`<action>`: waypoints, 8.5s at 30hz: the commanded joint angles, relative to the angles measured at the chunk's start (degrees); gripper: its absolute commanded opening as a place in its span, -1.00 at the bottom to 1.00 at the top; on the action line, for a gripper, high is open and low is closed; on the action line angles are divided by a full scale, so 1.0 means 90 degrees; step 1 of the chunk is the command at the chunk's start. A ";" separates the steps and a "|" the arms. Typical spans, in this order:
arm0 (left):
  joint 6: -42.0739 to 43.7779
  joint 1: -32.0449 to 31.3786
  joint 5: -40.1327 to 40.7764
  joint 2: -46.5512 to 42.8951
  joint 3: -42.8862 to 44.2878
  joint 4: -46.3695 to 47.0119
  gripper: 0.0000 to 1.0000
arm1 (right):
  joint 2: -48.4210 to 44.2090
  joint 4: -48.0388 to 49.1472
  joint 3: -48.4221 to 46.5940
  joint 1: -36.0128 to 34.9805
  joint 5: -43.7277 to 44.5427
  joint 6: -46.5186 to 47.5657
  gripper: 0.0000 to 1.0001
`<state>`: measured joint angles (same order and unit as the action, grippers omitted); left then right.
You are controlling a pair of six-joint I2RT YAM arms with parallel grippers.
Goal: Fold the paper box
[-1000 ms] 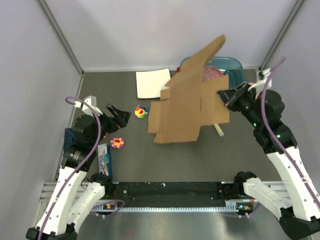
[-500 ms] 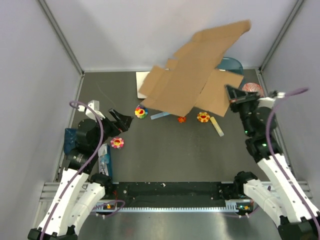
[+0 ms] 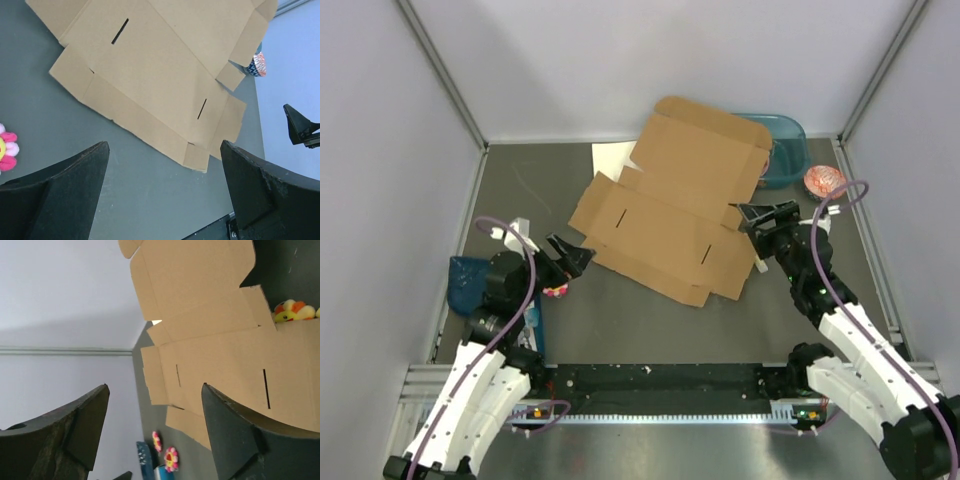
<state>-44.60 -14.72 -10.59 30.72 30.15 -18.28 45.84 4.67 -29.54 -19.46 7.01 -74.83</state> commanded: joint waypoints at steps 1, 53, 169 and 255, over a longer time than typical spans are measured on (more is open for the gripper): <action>-0.0132 -0.0015 0.0151 -0.0356 -0.0186 0.0050 0.98 | -0.0318 -0.1014 -0.0779 -0.0064 0.0071 0.1183 0.54; -0.0406 -0.0122 0.0767 0.6294 -0.0801 0.6299 -0.32 | -0.1598 -0.2032 -0.0419 -0.0054 -0.0935 0.4027 0.50; 0.2864 -0.1480 -0.5572 0.3178 0.6513 -0.0994 -1.00 | -0.1812 -0.3390 -0.4228 -0.0923 -0.4851 0.5746 0.44; -0.9050 -0.7837 0.8012 0.3598 -0.1924 0.1510 0.71 | -0.1822 -0.3106 -0.1903 -0.1001 -0.4235 0.5677 0.48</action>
<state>-113.97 -86.02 59.77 61.98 15.77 -17.19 28.56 -25.78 -47.22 -27.97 -30.92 -24.58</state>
